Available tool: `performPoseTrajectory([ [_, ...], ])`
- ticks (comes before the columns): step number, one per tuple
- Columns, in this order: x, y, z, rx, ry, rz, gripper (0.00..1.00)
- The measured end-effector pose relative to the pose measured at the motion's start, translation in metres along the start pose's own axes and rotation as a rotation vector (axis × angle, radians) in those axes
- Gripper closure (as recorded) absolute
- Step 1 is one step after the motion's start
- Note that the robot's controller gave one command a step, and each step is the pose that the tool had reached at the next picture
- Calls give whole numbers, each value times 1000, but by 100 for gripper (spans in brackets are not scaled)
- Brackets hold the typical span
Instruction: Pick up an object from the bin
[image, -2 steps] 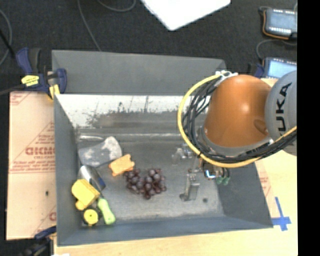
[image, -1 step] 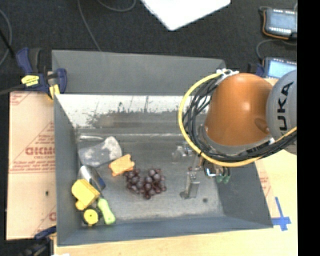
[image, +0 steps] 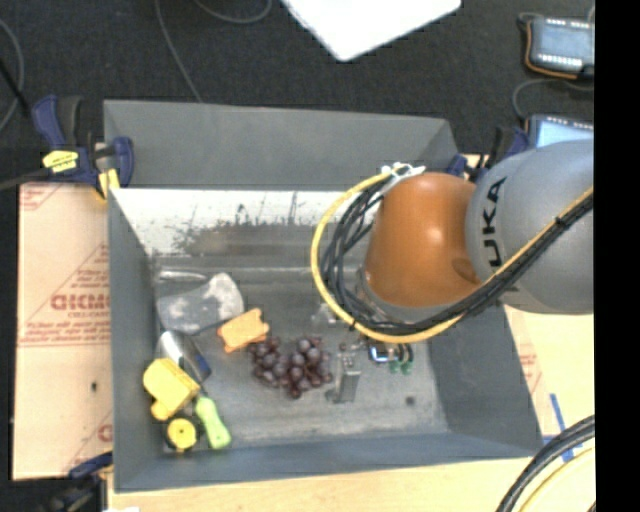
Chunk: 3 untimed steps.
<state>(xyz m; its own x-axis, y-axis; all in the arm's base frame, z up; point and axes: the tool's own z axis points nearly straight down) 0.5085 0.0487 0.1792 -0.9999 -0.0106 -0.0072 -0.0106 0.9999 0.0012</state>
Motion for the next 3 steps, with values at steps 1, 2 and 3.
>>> performPoseTrajectory([
  [1, -4, 44, 20, 0, 2, 91, 0],
  [2, -14, 39, 55, 0, -3, 59, 0],
  [3, -17, 28, 103, -1, -2, 157, 0],
])
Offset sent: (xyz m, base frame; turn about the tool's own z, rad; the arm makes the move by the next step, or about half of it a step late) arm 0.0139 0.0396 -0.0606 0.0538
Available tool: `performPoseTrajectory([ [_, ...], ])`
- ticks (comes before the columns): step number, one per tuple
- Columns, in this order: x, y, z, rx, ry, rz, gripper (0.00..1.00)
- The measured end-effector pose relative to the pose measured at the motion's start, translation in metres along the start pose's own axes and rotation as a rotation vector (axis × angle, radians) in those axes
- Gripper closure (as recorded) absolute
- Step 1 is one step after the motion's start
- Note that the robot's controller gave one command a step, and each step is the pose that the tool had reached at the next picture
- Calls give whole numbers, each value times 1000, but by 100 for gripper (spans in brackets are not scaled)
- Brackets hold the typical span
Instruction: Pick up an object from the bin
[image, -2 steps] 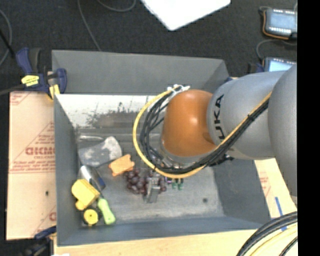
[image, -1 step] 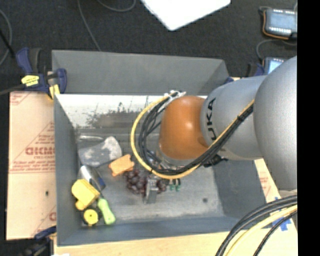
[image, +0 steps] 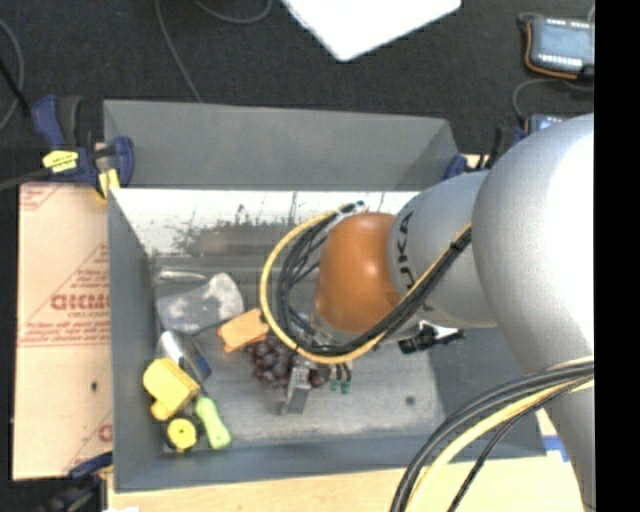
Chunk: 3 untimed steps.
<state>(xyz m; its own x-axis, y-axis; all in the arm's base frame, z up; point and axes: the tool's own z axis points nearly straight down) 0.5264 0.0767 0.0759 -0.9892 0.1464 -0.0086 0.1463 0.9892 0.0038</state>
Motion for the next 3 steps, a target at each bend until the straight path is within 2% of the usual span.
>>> performPoseTrajectory([
  [1, 0, -5, 12, -2, -6, 106, 100],
  [3, 2, -6, 7, -1, -3, 130, 100],
])
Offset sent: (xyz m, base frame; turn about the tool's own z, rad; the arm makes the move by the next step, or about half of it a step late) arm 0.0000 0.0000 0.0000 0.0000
